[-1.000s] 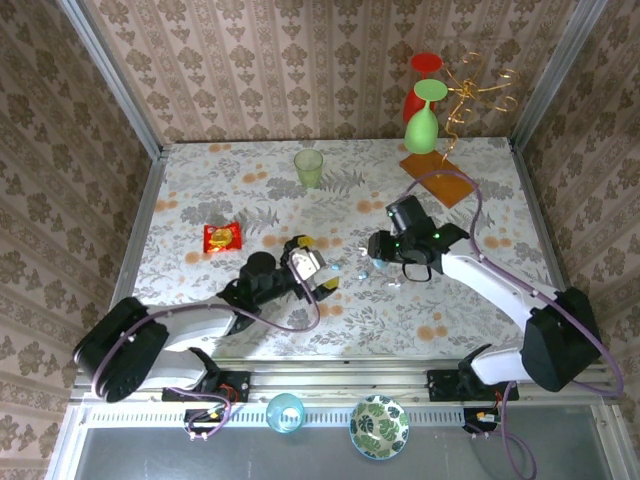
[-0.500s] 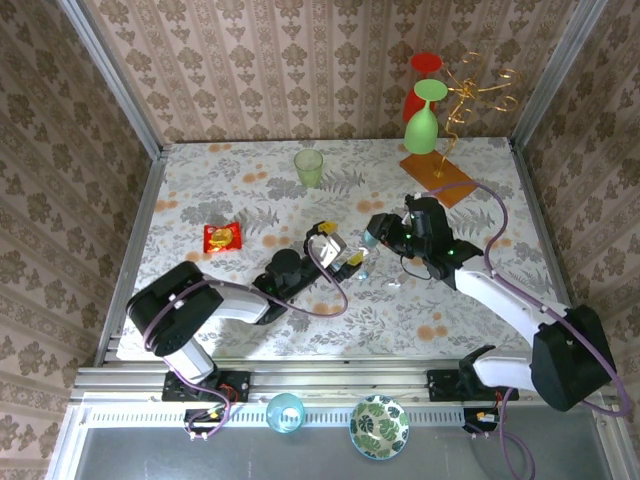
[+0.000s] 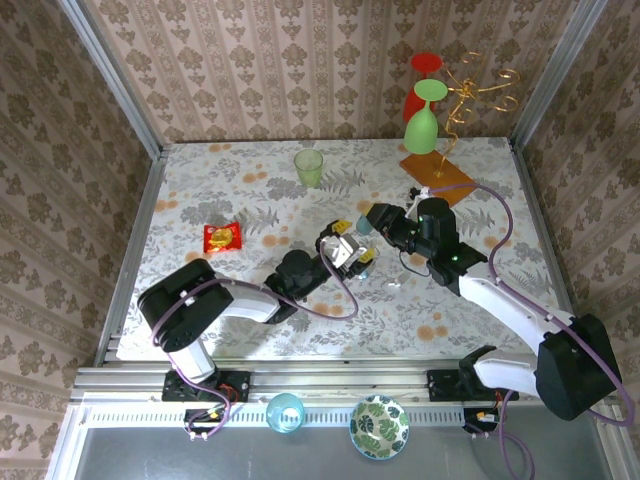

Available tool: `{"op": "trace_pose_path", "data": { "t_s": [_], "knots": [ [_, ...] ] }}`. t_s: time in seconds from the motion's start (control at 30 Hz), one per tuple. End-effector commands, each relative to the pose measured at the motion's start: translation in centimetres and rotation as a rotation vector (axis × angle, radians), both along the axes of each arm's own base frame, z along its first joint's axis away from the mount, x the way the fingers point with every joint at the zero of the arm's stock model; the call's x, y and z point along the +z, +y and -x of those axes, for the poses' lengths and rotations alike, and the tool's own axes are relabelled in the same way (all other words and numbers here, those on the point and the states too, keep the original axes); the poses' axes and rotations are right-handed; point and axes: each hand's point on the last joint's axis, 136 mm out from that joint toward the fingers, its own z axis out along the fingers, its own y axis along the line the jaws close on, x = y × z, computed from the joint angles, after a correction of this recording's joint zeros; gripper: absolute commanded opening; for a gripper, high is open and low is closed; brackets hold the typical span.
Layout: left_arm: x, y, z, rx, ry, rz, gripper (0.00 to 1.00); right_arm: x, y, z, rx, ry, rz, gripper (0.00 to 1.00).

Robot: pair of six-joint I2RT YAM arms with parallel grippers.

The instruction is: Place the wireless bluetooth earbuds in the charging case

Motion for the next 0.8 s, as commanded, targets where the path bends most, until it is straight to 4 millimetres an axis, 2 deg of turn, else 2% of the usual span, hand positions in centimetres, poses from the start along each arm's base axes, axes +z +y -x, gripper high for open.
{"op": "trace_pose_path", "data": {
  "t_s": [0.0,0.13,0.3,0.67,0.77],
  "knots": [
    [2.3,-0.4,-0.5,0.018,-0.062,0.045,0.73,1.2,0.4,0.1,0.015,-0.023,-0.069,0.38],
    [3.0,-0.5,-0.8,0.021,-0.038,0.083,0.65,1.1,0.5,0.2,0.022,-0.027,-0.075,0.37],
    [3.3,-0.3,-1.2,0.034,0.009,0.125,0.6,1.0,0.6,0.3,0.029,-0.026,-0.073,0.37],
    [3.5,-0.4,-0.8,-0.003,0.033,0.144,0.24,0.6,1.0,0.3,0.055,-0.018,-0.08,0.37],
    [3.5,-0.4,-0.7,-0.017,0.054,0.151,0.18,0.6,1.1,0.3,0.057,-0.02,-0.078,0.38]
  ]
}}
